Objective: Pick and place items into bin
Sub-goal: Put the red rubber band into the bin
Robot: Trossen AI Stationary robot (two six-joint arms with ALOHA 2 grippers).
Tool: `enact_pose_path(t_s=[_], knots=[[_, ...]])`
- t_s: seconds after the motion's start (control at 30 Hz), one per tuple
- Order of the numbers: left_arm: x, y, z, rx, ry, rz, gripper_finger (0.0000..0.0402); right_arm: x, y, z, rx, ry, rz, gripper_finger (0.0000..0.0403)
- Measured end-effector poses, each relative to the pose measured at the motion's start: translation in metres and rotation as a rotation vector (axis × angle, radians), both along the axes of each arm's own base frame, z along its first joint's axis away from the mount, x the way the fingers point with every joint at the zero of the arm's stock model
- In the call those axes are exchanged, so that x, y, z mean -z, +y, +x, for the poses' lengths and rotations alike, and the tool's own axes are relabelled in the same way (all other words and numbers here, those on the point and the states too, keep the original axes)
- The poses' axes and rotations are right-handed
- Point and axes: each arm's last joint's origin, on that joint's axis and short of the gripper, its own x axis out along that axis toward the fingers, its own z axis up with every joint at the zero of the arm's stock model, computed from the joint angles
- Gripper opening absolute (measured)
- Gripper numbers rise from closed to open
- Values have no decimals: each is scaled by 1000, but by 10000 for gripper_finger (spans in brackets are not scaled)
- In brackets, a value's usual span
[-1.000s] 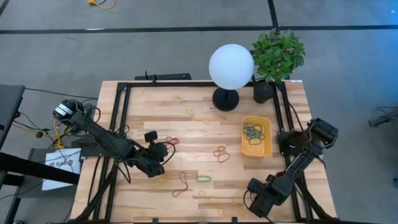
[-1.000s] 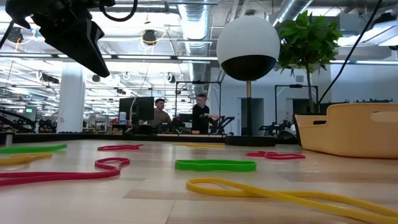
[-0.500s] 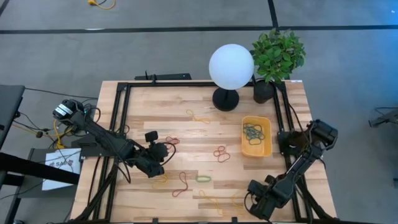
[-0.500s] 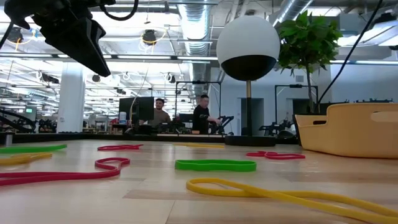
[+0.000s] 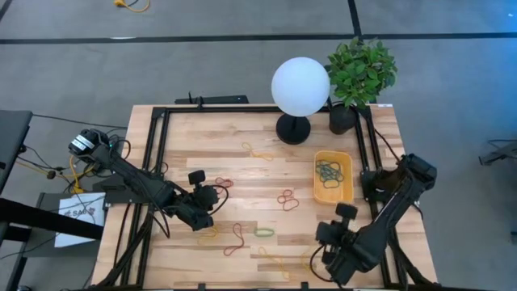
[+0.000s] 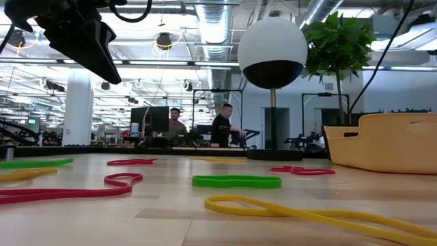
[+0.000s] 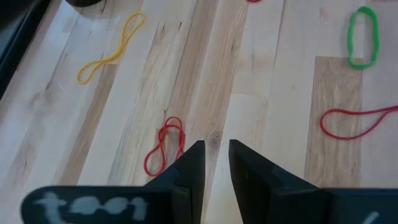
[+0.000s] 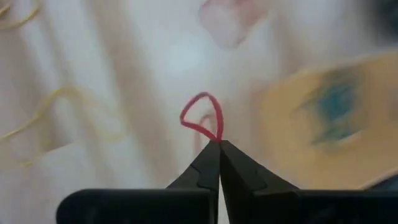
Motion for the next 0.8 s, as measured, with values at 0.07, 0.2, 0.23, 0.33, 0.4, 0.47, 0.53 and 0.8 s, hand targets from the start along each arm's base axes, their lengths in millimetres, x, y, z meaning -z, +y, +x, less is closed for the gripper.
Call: enact_pose_path(t_s=[0.07,0.2,0.23,0.33,0.4,0.47,0.53,0.8], knots=[[0,0,0,0,0,0,64,-15,-6,-1,-45,-43,-126,3],[0,0,0,0,-4,-2,64,-32,-14,0,-181,-143,-220,1],[0,0,0,0,-4,-2,64,-38,-19,-1,-178,-153,-227,1],[0,0,0,0,-5,-3,64,-47,-34,-4,-159,-197,-232,1],[0,0,1,0,-6,-4,64,-55,-49,-10,-143,-227,-236,1],[0,0,1,-1,-7,-4,64,-60,-65,-18,-125,-244,-234,1],[0,0,1,-1,-9,-6,64,-62,-83,-28,-96,-262,-232,1],[0,0,1,-3,-10,-8,64,-38,-141,-65,140,-452,-81,0]])
